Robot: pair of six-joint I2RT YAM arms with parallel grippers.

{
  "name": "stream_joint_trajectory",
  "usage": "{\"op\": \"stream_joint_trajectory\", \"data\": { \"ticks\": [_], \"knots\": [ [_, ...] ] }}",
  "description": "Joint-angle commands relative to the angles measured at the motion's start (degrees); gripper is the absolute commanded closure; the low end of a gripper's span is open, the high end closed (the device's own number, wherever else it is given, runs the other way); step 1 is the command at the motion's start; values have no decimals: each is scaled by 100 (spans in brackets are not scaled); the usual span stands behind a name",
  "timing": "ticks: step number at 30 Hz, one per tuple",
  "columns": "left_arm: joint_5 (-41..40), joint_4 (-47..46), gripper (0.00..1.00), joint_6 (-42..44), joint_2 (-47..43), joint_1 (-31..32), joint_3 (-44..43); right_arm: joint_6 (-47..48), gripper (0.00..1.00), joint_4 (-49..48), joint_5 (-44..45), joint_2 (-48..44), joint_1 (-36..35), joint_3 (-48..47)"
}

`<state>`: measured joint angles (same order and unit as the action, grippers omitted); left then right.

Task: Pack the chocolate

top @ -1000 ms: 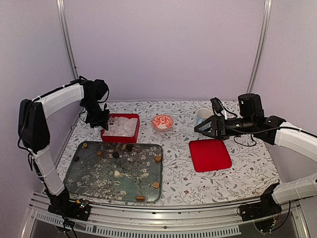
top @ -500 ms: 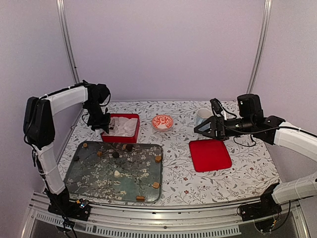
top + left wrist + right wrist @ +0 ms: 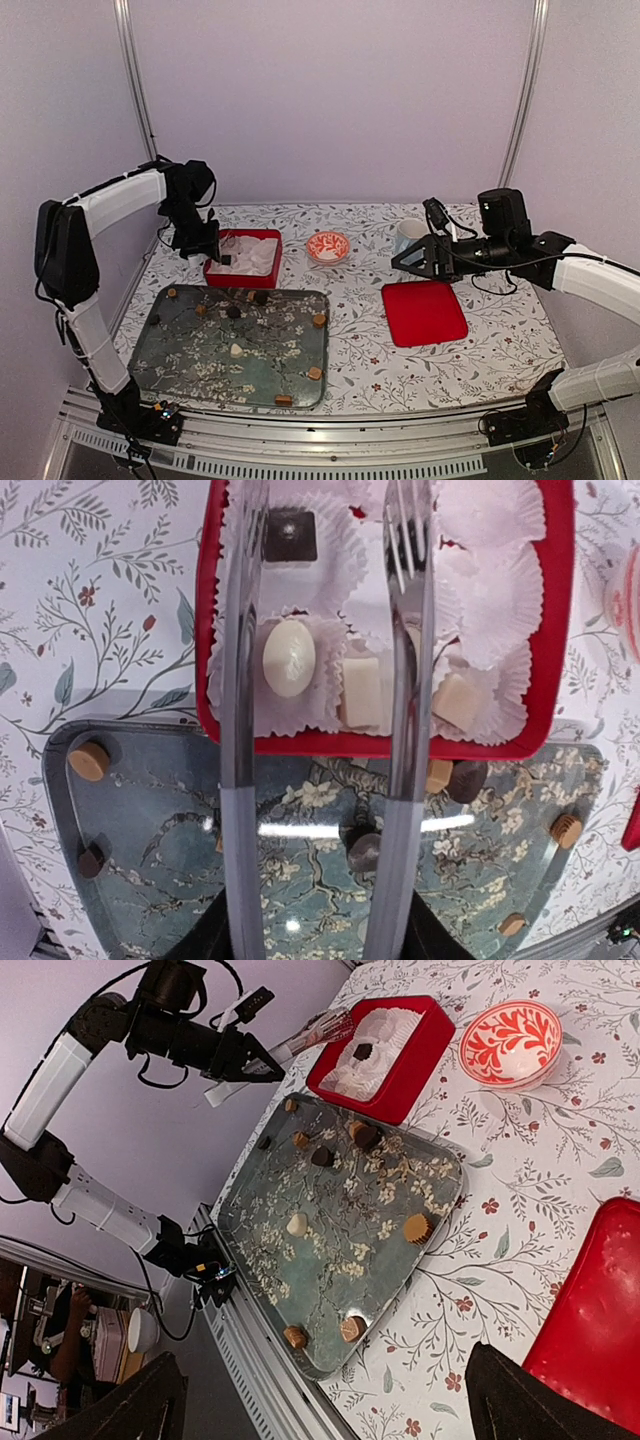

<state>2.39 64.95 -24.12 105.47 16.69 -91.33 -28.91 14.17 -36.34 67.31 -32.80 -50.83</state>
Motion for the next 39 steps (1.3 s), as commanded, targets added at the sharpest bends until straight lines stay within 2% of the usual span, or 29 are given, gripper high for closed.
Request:
{"op": "stream_joint_trajectory", "data": {
  "ticks": [1, 10, 19, 28, 39],
  "knots": [
    [303, 0, 60, -34, -952, 38, 408, 148, 1, 57, -13, -65, 29, -230],
    [628, 333, 59, -196, -2511, 619, 1512, 201, 1, 71, -141, -264, 28, -106],
    [825, 519, 56, -794, -3303, 1484, 2551, 134, 1, -76, -279, -389, 28, 106],
    [571, 283, 57, -1038, -3010, 1920, 3195, 37, 1, -161, -245, -474, 28, 180],
    [227, 77, 60, -764, -2372, 1965, 2981, -43, 1, -142, -150, -575, 27, 259]
  ]
}}
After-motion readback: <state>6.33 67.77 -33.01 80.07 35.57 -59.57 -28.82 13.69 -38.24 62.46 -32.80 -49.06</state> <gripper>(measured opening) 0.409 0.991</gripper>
